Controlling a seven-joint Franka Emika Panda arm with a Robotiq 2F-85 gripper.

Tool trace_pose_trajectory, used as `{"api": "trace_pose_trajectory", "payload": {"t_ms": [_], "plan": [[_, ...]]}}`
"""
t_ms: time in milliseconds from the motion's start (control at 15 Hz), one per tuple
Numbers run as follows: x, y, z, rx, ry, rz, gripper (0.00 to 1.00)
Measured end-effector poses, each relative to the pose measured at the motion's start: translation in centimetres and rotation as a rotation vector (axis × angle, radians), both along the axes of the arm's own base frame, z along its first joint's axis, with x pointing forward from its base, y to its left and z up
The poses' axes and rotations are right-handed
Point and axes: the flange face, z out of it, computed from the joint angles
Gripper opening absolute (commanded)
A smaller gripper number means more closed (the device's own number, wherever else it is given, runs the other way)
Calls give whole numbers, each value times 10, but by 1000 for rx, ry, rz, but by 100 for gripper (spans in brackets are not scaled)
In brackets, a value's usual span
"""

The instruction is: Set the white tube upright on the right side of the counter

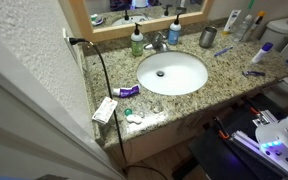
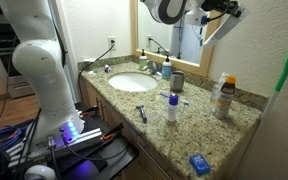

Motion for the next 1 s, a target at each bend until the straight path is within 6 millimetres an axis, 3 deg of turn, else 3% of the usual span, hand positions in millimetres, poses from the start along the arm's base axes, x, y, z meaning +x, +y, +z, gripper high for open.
{"api": "trace_pose_trajectory", "payload": {"t_ms": [200, 467, 667, 1000], "plan": [[-9, -14, 52, -32, -103, -42, 1], [-25, -4, 131, -118, -224, -25, 1], [-49, -8, 181, -138, -326, -60, 4], [-54, -11, 188, -195, -297, -58, 1]]}}
